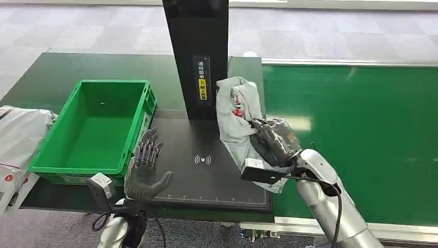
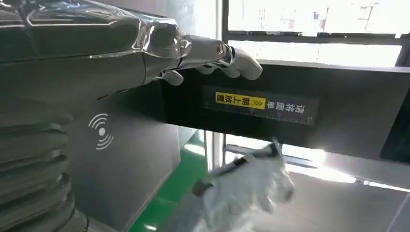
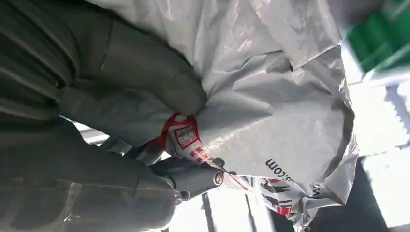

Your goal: Moved the parcel from conveyor to table for the left to box.

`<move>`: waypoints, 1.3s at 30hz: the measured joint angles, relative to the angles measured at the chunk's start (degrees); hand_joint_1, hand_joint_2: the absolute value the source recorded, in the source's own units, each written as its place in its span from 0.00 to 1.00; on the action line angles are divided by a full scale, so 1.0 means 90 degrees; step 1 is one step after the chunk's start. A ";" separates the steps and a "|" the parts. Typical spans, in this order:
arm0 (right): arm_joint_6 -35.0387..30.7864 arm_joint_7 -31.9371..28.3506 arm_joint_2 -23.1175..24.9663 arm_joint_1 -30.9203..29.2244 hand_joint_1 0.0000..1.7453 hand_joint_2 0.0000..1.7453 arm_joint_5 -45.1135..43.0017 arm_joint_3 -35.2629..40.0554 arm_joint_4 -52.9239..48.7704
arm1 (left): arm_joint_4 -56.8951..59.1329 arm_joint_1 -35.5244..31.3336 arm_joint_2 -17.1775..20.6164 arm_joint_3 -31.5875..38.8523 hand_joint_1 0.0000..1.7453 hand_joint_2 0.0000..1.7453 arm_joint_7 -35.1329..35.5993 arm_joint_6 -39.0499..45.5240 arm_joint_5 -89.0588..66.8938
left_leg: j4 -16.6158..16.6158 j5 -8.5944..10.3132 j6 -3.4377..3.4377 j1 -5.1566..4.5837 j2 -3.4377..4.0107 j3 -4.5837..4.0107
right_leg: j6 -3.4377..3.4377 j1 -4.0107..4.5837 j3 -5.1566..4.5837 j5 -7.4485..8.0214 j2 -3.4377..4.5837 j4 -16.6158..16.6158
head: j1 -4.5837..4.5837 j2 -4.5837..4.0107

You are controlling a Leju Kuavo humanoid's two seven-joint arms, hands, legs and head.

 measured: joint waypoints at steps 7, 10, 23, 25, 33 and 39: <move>0.0776 0.0017 0.0405 -0.1254 1.00 1.00 0.0065 0.1314 0.1787 | 0.0002 -0.0096 -0.0002 0.0005 0.00 1.00 0.0063 -0.0026 0.0088 | 0.0002 0.0004 0.0000 0.0000 -0.0011 0.0000 | -0.0001 0.0001 0.0000 0.0001 -0.0008 0.0000 | 0.0003 0.0000; 0.0776 -0.0082 0.0666 -0.1694 1.00 1.00 0.0257 0.1767 0.2579 | 0.0066 -0.0219 -0.0002 0.0002 0.00 1.00 0.0117 -0.0078 0.0088 | 0.0002 0.0005 -0.0001 0.0001 -0.0006 0.0001 | -0.0003 0.0002 -0.0001 0.0002 -0.0003 0.0001 | 0.0005 0.0000; 0.0348 -0.0730 0.1572 -0.2364 0.00 1.00 0.0670 0.3037 0.4130 | 0.0095 -0.0295 -0.0046 -0.0002 0.00 1.00 0.0260 -0.0092 0.0100 | 0.0002 0.0005 -0.0001 0.0001 -0.0005 0.0000 | -0.0003 0.0002 -0.0005 0.0001 -0.0002 0.0000 | 0.0002 0.0000; 0.0063 -0.0527 0.1639 -0.2360 0.00 1.00 0.0842 0.3173 0.4173 | 0.0095 -0.0306 -0.0053 -0.0010 0.00 1.00 0.0291 -0.0121 0.0090 | 0.0002 0.0005 -0.0001 0.0000 -0.0004 0.0000 | -0.0003 0.0001 -0.0007 0.0001 -0.0002 -0.0001 | 0.0002 0.0002; -0.1138 0.0132 0.1693 -0.2358 0.00 1.00 0.0971 0.3382 0.4518 | 0.0143 -0.0315 -0.0053 -0.0034 0.00 1.00 0.0282 -0.0197 0.0100 | 0.0003 0.0006 -0.0002 0.0000 -0.0003 0.0001 | -0.0003 0.0001 -0.0007 0.0003 -0.0002 -0.0001 | 0.0005 0.0000; -0.2549 -0.0036 0.1574 -0.2236 0.00 1.00 0.0599 0.3058 0.4409 | 0.0226 -0.0359 -0.0041 -0.0117 0.00 1.00 0.0228 -0.0282 0.0102 | 0.0005 0.0005 -0.0002 0.0000 -0.0002 0.0000 | -0.0003 0.0001 -0.0009 0.0003 0.0000 -0.0001 | 0.0005 0.0000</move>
